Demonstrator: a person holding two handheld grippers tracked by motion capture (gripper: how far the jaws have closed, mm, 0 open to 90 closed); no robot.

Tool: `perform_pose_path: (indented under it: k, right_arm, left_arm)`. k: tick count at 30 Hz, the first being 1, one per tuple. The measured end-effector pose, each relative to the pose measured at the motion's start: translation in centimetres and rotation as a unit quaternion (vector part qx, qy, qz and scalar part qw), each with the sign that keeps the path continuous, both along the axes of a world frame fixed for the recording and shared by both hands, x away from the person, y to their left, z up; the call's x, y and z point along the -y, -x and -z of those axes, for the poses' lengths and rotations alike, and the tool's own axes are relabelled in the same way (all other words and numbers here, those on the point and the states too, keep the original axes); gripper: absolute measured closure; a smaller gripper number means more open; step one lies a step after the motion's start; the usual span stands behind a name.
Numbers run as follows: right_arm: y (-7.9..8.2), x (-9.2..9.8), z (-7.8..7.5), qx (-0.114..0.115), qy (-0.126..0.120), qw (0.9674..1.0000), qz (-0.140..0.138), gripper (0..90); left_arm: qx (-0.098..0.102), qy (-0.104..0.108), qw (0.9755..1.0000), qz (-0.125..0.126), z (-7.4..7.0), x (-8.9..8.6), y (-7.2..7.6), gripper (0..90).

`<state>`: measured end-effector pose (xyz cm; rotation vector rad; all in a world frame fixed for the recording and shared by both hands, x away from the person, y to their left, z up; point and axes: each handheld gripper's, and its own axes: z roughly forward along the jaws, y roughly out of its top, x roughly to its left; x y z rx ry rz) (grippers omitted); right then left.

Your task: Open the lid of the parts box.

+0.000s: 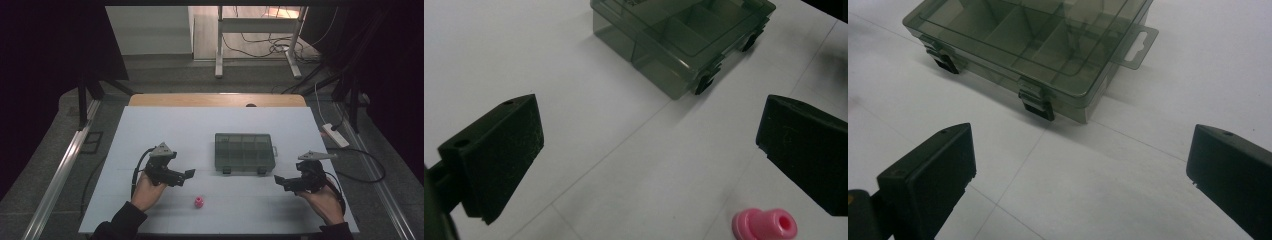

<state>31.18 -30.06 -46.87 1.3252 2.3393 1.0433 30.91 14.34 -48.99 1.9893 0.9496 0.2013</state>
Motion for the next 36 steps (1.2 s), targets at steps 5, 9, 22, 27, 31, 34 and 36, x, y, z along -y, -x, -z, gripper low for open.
perform_pose_path:
  k: [5, 9, 22, 27, 31, 34, 36]
  right_arm:
    - [-0.4, -0.1, 0.2, -0.001, 0.005, 1.0, -0.004, 0.0]
    - [-0.6, -0.3, 0.3, 0.0, 0.014, 0.9999, -0.007, 0.0]
    - [-1.4, -0.8, 0.8, -0.019, 0.032, 0.9988, -0.032, 34.7]
    - [-1.7, -0.8, 0.9, -0.03, 0.039, 0.9982, -0.035, 49.0]
    - [-2.1, -1.0, 1.2, -0.04, 0.043, 0.9974, -0.041, 66.0]
    - [-2.3, -1.1, 1.4, -0.045, 0.05, 0.9968, -0.043, 76.8]
    - [-2.5, -1.0, 1.6, -0.05, 0.051, 0.9966, -0.041, 82.9]
  left_arm:
    - [0.001, 0.001, 0.9999, 0.012, 0.1, 1.1, -0.7, 0.0]
    - [0.006, -0.006, 0.9997, 0.021, 0.2, 2.0, -1.2, 0.0]
    - [0.023, -0.023, 0.9984, 0.046, 0.7, 4.3, -2.7, 0.0]
    - [0.02, -0.025, 0.9983, 0.048, 1.3, 4.7, -3.3, 0.0]
    - [0.02, -0.025, 0.9981, 0.053, 1.6, 5.0, -3.5, 0.0]
    - [0.02, -0.02, 0.9981, 0.055, 1.6, 5.1, -3.7, 0.0]
    - [0.024, -0.012, 0.9978, 0.06, 1.7, 5.1, -4.0, 0.0]
